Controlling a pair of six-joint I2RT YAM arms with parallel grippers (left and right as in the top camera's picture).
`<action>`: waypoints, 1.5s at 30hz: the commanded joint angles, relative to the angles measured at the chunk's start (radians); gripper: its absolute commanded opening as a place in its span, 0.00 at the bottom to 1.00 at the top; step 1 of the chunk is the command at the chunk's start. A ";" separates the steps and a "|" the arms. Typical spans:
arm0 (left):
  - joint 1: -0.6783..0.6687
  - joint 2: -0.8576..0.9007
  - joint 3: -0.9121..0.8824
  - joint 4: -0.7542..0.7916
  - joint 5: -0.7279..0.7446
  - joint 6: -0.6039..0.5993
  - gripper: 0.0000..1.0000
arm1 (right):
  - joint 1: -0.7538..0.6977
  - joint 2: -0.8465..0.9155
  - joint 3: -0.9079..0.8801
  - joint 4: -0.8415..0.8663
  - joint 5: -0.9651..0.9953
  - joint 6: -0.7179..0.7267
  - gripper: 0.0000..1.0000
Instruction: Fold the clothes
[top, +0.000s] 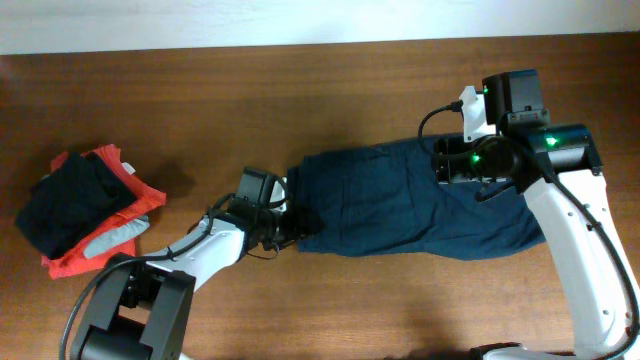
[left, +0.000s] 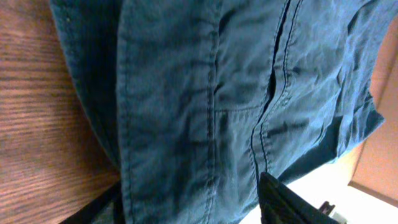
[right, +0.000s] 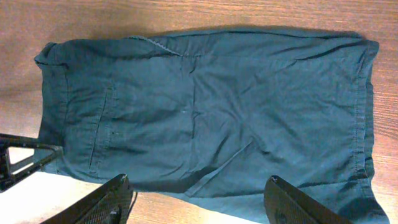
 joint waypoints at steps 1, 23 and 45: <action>-0.003 0.012 0.003 0.030 0.010 -0.005 0.52 | -0.006 0.003 -0.002 -0.005 0.016 0.000 0.73; 0.404 -0.043 0.005 -0.070 -0.114 0.278 0.01 | -0.200 0.007 -0.039 -0.073 0.008 0.034 0.82; 0.327 -0.023 0.001 -0.059 -0.263 0.295 0.62 | -0.202 0.007 -0.071 -0.066 0.008 0.034 0.83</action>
